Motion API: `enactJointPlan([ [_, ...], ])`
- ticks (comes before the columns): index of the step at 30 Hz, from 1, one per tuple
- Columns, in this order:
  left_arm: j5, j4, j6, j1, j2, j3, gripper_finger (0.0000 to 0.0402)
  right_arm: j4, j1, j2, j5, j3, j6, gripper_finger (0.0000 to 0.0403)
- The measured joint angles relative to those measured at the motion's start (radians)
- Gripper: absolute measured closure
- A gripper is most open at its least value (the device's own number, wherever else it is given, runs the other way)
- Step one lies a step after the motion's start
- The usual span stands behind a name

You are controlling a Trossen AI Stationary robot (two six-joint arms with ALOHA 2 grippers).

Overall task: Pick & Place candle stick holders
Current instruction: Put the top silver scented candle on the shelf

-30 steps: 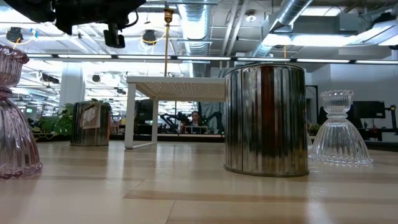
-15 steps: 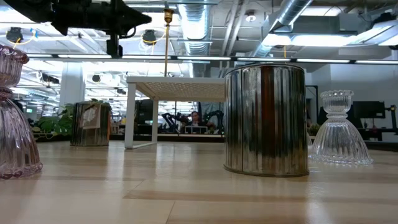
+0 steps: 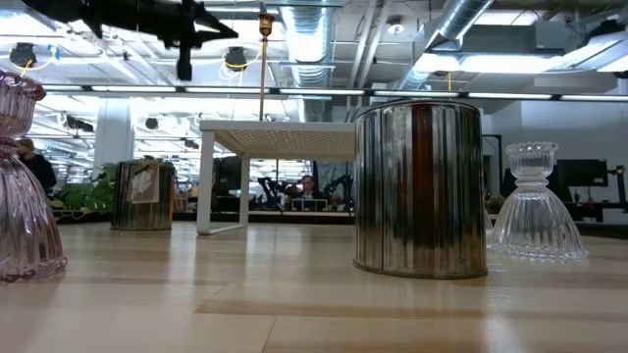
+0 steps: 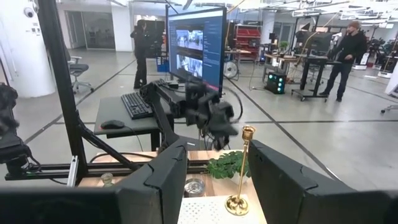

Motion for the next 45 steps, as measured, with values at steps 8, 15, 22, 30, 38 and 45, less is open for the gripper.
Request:
enactJointPlan([
  [8, -0.226, -0.078, 0.212, 0.0, 0.0, 0.129, 0.04, -0.021, 0.0, -0.01, 0.0, 0.0, -0.003, 0.0242],
  [15, -0.388, -0.356, 0.364, 0.0, 0.003, 0.204, 0.04, -0.027, 0.0, -0.021, 0.0, 0.0, -0.002, 0.0242],
  [22, -0.443, -0.521, 0.387, 0.0, 0.044, 0.205, 0.04, -0.056, 0.0, -0.034, 0.0, 0.001, 0.001, 0.0242],
  [30, -0.448, -0.588, 0.455, 0.0, 0.129, 0.205, 0.04, -0.061, 0.0, -0.045, 0.0, 0.001, -0.03, 0.0242],
  [38, -0.403, -0.591, 0.466, 0.0, 0.176, 0.205, 0.04, -0.06, 0.0, -0.112, 0.0, 0.0, -0.001, 0.0242],
  [45, -0.272, -0.59, 0.578, 0.0, 0.179, 0.205, 0.0383, -0.081, 0.0, -0.157, 0.0, 0.0, 0.002, 0.0242],
])
